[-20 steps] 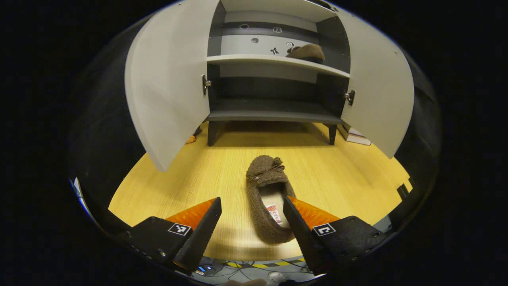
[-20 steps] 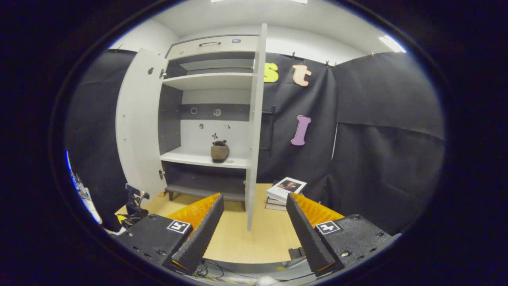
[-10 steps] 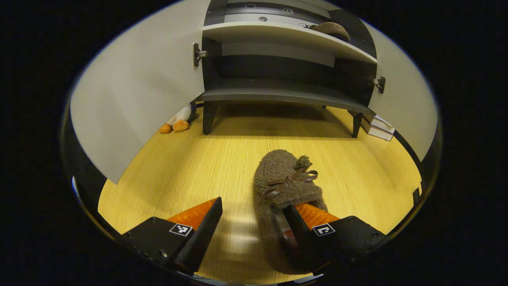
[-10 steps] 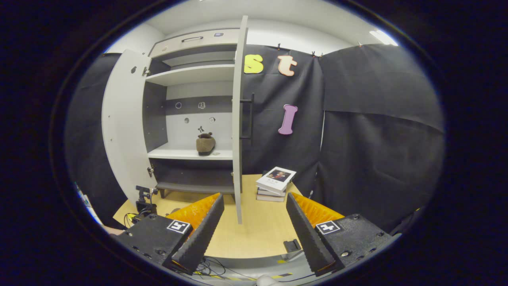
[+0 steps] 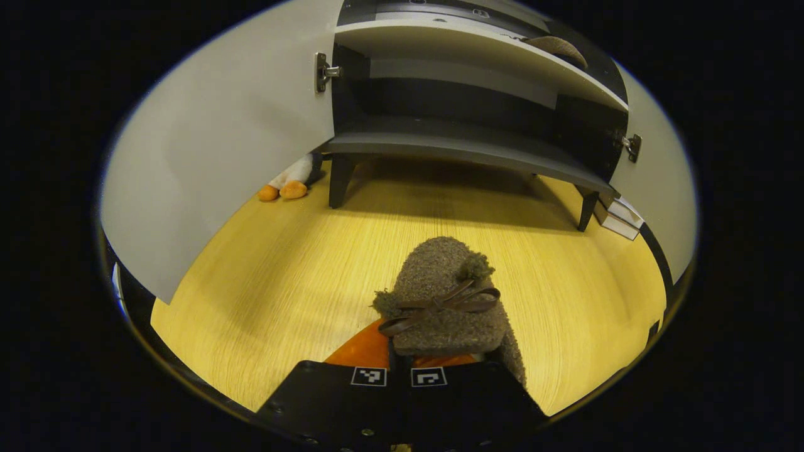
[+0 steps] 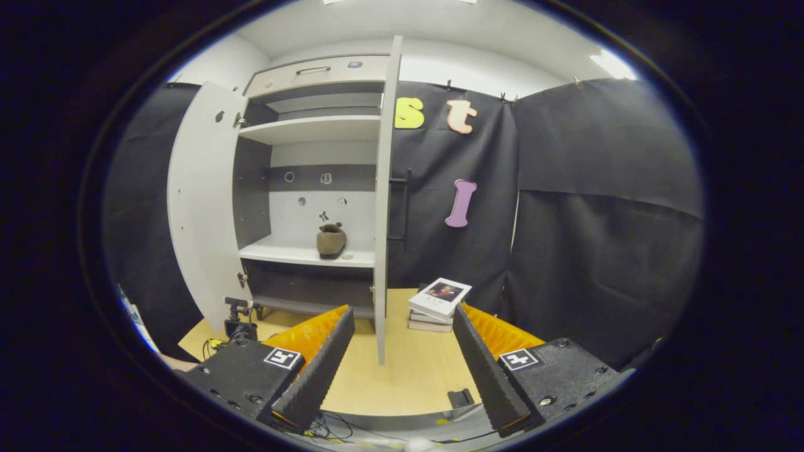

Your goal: Grab one shoe with the right hand and put it into the shoe cabinet, grab the other shoe with the left hand and put it into the shoe cabinet; then close the right door with the right hand and the left door with the left hand.

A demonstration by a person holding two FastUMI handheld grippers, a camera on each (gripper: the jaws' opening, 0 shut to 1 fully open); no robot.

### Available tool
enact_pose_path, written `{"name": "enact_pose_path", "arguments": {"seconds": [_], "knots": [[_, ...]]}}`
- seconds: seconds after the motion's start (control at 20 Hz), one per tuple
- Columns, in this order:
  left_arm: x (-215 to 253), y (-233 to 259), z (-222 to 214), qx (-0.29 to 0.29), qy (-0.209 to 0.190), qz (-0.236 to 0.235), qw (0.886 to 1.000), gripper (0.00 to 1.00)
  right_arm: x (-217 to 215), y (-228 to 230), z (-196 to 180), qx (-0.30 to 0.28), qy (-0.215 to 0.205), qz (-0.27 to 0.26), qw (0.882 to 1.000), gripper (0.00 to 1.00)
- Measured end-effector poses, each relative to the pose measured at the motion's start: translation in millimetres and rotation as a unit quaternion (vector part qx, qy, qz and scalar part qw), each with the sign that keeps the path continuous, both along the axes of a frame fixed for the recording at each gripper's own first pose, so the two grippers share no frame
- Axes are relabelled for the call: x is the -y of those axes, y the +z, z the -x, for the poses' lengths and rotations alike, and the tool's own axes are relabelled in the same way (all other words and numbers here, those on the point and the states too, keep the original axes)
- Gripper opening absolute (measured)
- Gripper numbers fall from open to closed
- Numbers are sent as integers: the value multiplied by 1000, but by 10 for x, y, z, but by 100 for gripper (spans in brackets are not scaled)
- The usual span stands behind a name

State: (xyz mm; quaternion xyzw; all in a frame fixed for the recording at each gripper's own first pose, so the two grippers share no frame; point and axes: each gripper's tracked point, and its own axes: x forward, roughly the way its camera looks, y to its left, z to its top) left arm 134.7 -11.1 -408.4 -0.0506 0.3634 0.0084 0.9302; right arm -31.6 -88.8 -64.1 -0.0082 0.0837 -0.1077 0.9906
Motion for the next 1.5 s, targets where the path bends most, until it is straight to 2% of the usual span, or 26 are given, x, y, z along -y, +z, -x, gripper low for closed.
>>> {"name": "enact_pose_path", "arguments": {"seconds": [0.3,0.45,0.7,0.9,1.05,1.15,1.2,1.4,1.5], "knots": [[58,1069,72,52,-13,-38,998,0,-96,41,-57,9,19,14,1000,100],[184,1822,-90,93,-20,-32,995,0,-171,41,-98,15,31,0,999,100],[260,3067,-707,161,-27,-19,986,0,-171,43,-95,21,32,-14,999,100],[186,3784,-1367,200,-23,-15,979,0,-150,72,-98,23,25,-11,999,100],[31,4122,-1950,208,-17,-26,978,0,-32,138,-107,31,12,-18,999,100],[107,4071,-2243,206,-5,-27,978,0,31,149,-100,32,7,-21,999,100],[-19,4192,-2378,197,2,-27,980,0,65,149,-79,31,3,-19,999,100],[-160,4167,-3008,182,13,-57,982,0,206,181,-43,28,-12,-11,999,100],[-168,4052,-3224,156,17,-52,986,0,304,182,-19,23,-23,-5,999,100]]}}
